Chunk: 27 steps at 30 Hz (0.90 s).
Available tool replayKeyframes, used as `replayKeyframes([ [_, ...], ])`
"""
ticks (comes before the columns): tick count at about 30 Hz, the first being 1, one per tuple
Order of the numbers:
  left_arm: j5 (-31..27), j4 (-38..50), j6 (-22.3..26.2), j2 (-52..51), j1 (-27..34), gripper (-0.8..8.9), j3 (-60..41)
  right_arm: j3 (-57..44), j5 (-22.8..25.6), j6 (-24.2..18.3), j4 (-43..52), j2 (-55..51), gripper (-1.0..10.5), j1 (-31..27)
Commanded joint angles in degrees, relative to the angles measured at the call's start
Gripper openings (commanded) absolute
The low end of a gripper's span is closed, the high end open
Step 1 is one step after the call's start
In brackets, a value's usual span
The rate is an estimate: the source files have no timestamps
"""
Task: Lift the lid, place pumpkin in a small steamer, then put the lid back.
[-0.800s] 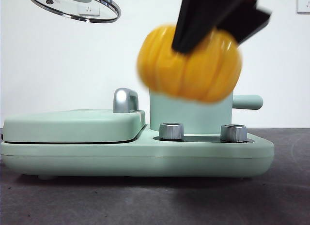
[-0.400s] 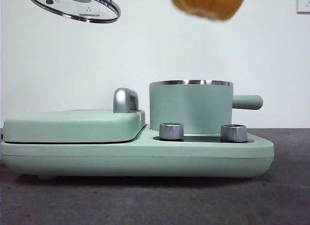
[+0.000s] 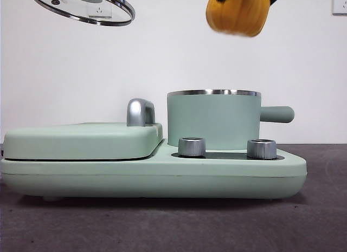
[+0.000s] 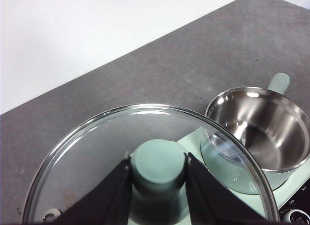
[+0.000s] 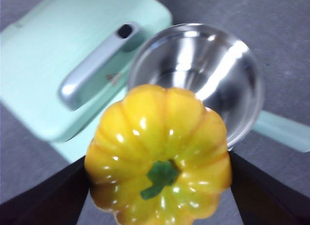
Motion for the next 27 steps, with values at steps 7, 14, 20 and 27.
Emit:
replayKeyframes([
  [7,0.09,1.92,0.35,-0.28,-0.13,0.15,1.77,8.52,-0.46,-5.07,0.66,13.33,2.9,-3.72],
  [14,0.09,1.92,0.35,-0.28,-0.13,0.15,1.77,11.47,-0.44,-7.54,1.55,20.13,2.9,-4.79],
  [20,0.09,1.95,0.33,-0.28,-0.13,0.15,1.77,11.47,-0.48,-8.2,3.06,23.28,2.9,-5.31],
  [27,0.09,1.95,0.35,-0.28,-0.13,0.15,1.77,11.47,-1.57,-8.41,3.52,25.81,2.9,-5.75],
])
